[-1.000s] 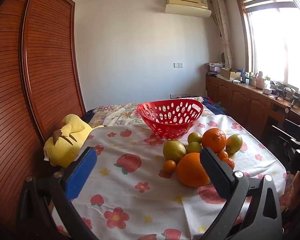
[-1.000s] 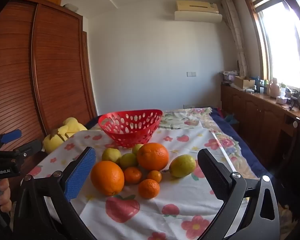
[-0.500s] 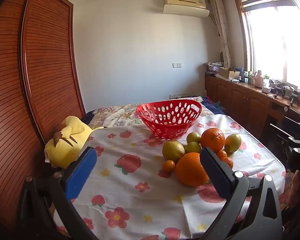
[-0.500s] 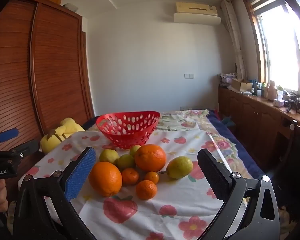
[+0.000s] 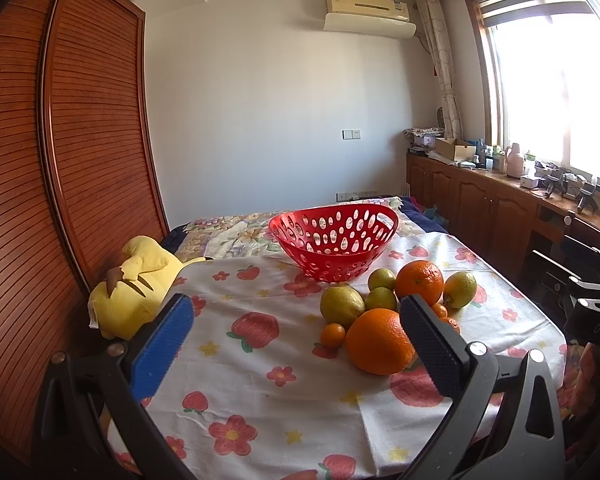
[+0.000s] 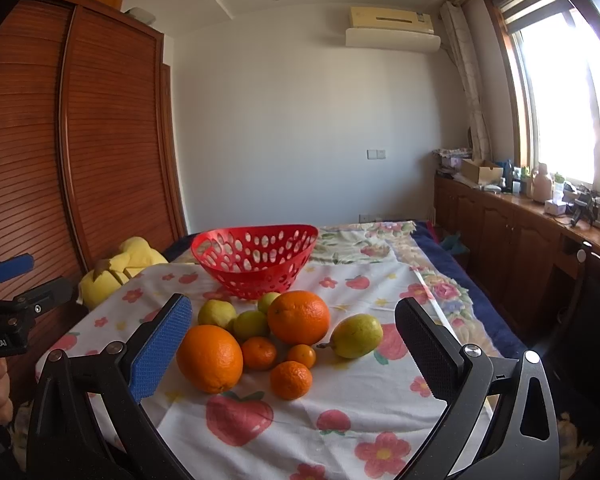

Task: Organize fruits

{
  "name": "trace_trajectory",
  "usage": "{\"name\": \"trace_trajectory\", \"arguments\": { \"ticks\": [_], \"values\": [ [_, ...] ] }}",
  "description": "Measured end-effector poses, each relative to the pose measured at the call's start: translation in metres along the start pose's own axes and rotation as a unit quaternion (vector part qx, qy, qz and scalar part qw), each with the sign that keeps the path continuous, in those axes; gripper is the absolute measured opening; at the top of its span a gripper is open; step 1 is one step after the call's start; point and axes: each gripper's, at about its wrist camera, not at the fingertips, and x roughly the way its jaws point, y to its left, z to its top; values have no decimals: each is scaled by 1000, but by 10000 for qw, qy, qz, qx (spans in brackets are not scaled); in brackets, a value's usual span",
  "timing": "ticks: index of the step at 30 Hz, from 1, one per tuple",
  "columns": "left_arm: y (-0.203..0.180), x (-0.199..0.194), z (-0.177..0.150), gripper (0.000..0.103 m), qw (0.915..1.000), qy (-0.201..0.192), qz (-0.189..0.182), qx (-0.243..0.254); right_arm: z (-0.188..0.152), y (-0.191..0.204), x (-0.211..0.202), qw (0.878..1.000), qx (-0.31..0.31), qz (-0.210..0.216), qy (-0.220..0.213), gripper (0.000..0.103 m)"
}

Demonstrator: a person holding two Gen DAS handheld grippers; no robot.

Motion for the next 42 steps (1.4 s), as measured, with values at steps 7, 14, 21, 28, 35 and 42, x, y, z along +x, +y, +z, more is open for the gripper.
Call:
{"name": "trace_trajectory", "arguments": {
  "ticks": [7, 14, 21, 28, 35, 42],
  "values": [
    [-1, 0, 0, 103, 10000, -8, 2, -4, 2, 0, -3, 10000, -5, -3, -28, 103],
    [-1, -1, 0, 103, 10000, -3, 2, -4, 2, 1, -4, 10000, -12, -12, -33, 103],
    [-3, -2, -2, 103, 10000, -6, 2, -1, 2, 2, -4, 10000, -14, -11, -39, 103],
    [-3, -2, -2, 103, 10000, -14, 4, -4, 2, 2, -4, 10000, -10, -18, -44, 103],
    [-4, -6, -1, 103, 10000, -64, -5, -6, 2, 2, -4, 10000, -15, -15, -43, 103],
    [-4, -7, -1, 103, 10000, -58, -4, -13, 2, 2, -5, 10000, -16, -17, -42, 103]
  ]
}}
